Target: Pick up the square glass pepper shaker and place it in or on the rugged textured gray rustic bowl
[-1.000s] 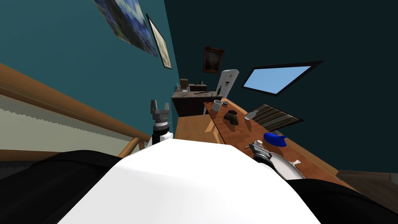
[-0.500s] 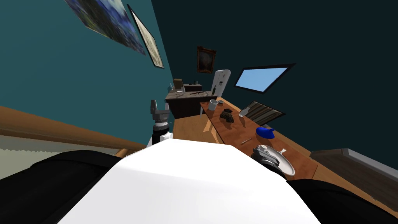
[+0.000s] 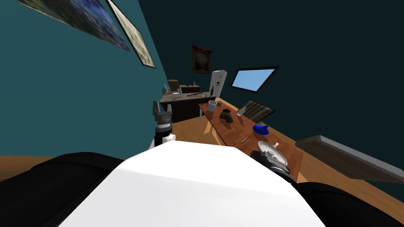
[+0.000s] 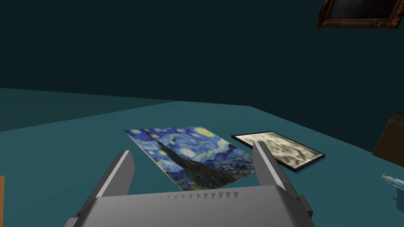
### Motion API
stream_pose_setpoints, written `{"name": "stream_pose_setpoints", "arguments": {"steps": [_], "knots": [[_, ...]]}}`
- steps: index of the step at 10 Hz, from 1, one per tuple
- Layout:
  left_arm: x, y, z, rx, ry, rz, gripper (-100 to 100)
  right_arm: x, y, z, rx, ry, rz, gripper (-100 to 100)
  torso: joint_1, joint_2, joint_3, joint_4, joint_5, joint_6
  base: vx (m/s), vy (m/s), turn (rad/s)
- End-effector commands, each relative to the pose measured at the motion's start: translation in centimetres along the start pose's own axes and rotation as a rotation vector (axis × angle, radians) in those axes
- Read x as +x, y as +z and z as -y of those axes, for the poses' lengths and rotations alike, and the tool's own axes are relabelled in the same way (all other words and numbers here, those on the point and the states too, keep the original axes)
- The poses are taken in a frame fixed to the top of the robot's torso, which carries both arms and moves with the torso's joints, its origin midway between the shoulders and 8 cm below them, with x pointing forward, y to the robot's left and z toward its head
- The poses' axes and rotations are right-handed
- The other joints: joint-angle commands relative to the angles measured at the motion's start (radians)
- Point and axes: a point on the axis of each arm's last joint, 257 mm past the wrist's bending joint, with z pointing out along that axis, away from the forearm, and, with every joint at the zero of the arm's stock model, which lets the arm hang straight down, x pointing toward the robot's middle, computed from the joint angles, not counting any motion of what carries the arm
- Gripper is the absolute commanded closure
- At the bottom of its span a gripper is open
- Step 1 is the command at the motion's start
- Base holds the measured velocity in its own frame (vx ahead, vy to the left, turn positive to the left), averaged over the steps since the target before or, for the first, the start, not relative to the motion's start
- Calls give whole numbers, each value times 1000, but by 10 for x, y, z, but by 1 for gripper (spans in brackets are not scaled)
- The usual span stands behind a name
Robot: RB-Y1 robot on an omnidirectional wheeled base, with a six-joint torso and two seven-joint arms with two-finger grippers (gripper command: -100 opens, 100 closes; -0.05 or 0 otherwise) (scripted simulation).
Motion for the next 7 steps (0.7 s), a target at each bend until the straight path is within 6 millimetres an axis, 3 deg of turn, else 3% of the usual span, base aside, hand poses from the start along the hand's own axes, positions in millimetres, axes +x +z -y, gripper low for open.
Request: {"name": "stream_pose_setpoints", "arguments": {"steps": [1,5,6,7], "knots": [[0,0,0,0,0,0,0,4,-6,4,-8,0,-17,100,0,0,0,0,0,0,67,-7,-185],[0,0,0,0,0,0,0,12,-15,11,-18,-14,-46,100,0,1,0,0,0,1,52,-5,-155],[0,0,0,0,0,0,0,14,-16,12,-18,-15,-49,-100,0,2,1,1,0,-1,0,0,0],[0,0,0,0,0,0,0,14,-16,12,-18,-15,-49,-100,0,3,2,1,0,-1,0,0,0]]}}
